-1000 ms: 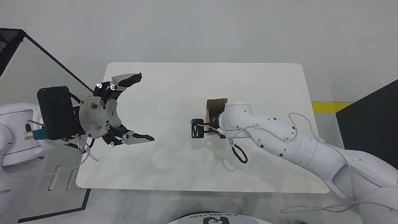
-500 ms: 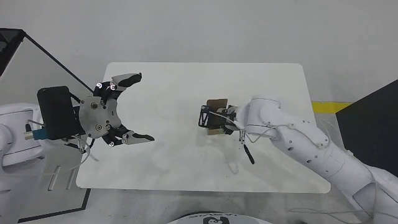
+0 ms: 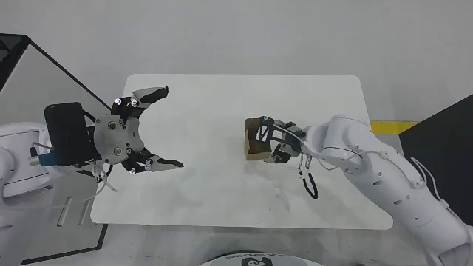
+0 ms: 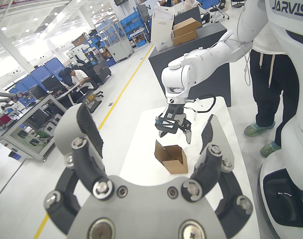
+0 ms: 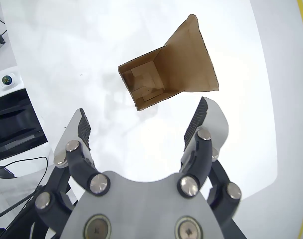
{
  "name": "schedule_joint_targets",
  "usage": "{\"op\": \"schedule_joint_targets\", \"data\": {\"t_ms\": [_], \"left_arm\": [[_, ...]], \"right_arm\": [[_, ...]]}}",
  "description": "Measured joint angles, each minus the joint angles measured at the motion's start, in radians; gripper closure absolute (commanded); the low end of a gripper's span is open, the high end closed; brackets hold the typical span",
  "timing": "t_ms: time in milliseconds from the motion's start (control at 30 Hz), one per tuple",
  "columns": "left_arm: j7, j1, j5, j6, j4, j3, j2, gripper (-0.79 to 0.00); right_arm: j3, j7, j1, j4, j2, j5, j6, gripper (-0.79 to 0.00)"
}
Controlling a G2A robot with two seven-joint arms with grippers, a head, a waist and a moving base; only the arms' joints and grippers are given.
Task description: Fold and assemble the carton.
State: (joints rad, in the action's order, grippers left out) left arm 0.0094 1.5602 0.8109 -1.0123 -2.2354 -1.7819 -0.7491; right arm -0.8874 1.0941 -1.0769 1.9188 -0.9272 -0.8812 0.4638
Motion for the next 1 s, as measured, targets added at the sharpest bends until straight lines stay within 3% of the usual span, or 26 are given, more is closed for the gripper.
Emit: {"op": "schedule_joint_targets", "data": {"t_ms": [167, 333, 533, 700, 1000], "left_arm": [[0.0, 0.0, 0.0, 0.0, 0.0, 0.0, 0.0, -0.785], [0.0, 0.0, 0.0, 0.0, 0.0, 0.0, 0.0, -0.785], [0.0, 0.0, 0.0, 0.0, 0.0, 0.0, 0.0, -0.785], [0.0, 0.0, 0.0, 0.0, 0.0, 0.0, 0.0, -0.785], [0.0, 0.0, 0.0, 0.0, 0.0, 0.0, 0.0, -0.785]], "right_arm": [[-0.024, -0.029, -0.014, -0.024, 0.001, 0.032, -0.019, -0.785], [-0.139, -0.078, -0.067, -0.104, 0.017, 0.342, -0.012, -0.785], [-0.221, -0.021, -0.116, -0.184, 0.033, 0.653, 0.0, -0.785], [-0.219, 0.076, -0.121, -0.235, 0.035, 0.884, -0.02, -0.785], [-0.218, 0.077, -0.12, -0.236, 0.035, 0.889, -0.02, -0.785]]}}
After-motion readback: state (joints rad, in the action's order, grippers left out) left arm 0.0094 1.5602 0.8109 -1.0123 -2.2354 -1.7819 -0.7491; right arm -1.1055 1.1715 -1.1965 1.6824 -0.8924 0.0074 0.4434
